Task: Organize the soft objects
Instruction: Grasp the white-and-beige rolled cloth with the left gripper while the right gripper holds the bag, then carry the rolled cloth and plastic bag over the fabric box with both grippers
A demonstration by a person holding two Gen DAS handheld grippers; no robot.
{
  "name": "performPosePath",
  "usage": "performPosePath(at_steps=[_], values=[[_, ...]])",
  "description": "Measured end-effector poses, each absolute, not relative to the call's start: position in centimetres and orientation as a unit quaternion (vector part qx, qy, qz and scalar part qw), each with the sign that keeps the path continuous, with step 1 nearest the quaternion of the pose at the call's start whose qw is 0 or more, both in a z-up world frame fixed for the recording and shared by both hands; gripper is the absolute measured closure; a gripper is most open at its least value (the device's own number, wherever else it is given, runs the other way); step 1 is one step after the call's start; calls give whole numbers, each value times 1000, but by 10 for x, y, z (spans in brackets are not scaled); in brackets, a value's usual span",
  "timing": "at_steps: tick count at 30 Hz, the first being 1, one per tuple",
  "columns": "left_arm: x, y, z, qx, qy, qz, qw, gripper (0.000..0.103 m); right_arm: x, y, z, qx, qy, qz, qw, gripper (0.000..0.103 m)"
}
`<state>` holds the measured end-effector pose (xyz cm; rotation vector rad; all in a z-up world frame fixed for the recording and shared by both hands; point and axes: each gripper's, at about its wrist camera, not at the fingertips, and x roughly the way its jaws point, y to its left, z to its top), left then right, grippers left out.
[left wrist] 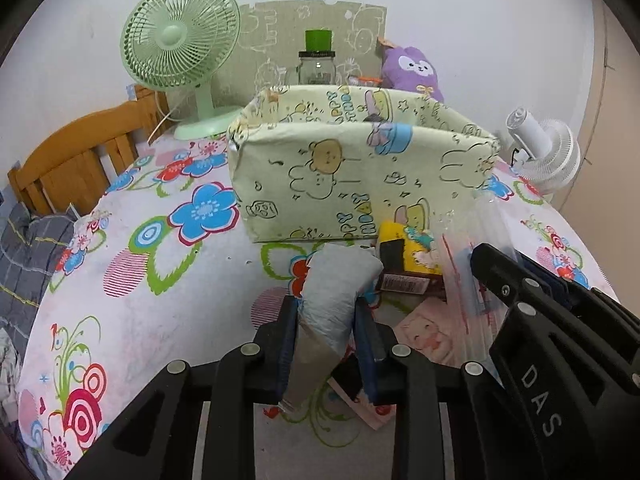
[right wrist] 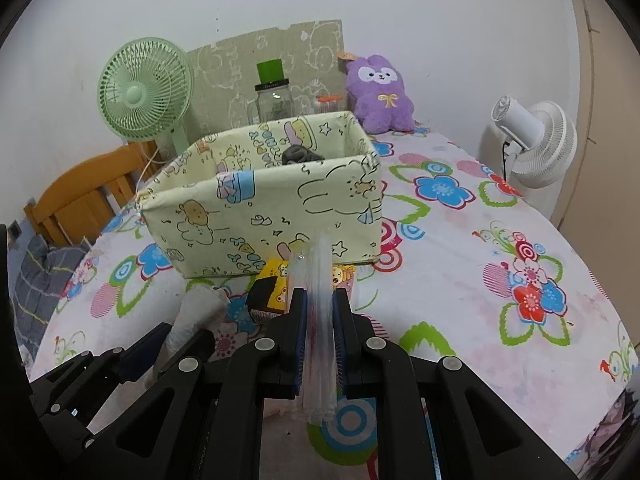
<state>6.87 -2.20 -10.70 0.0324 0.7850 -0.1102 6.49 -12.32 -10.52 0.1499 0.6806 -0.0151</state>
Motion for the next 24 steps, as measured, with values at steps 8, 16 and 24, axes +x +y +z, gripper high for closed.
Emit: performPosePath(at_steps=[8,16,24], values=[[55,-28,-87,19,360,-49,931,76,50,-131,-88,84,315,-6,945,87],[42,-34,-65,19,336,-47,940,76,33,-138,-64,88,294,-7,952,87],[28,-35,-42,20,317,-42,947,76,18,-140,-40,88,275,-8,957,87]])
